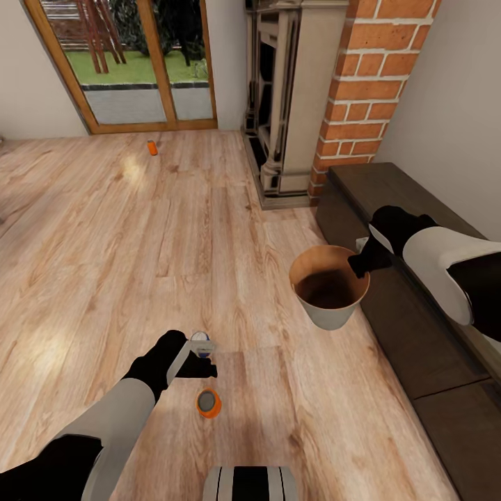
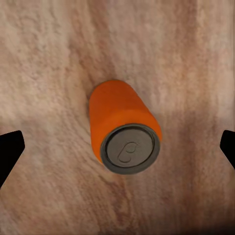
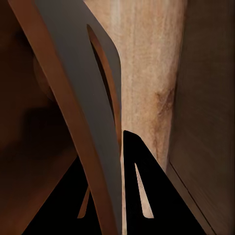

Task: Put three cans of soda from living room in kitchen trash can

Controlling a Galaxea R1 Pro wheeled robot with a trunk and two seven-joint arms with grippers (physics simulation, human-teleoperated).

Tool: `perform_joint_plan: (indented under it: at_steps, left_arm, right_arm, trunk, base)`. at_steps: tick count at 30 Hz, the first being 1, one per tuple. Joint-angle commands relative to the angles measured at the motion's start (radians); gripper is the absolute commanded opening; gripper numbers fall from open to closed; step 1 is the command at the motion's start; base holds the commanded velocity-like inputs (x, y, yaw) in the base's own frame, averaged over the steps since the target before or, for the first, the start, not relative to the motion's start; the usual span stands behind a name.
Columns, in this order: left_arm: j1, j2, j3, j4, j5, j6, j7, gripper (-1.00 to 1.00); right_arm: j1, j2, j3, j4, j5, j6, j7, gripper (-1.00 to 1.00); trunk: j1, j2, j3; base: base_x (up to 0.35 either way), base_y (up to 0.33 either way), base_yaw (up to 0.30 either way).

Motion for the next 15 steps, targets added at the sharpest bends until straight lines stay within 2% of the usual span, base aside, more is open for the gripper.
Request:
perform_joint_plan:
  at_steps: [1,15]
  left_arm:
    - [0.000,0.001,0.000,0.000,0.000,0.000,0.000,1.00]
    - [0.000,0.001,0.000,0.001,-0.002,0.000,0.006,1.00]
  right_arm:
    - [0.000,0.000,-0.011,0.000,-0.013,0.003,0.005,-1.00]
    - [-0.003,0.000,-0.017,0.000,-0.013,0.003,0.005,-1.00]
  trunk:
    - [0.000,0.000,0.000]
    - [0.006,-0.003,-0.050]
  base:
    - [0.026,0.000,0.000]
    - [0.004,0.000,0.000]
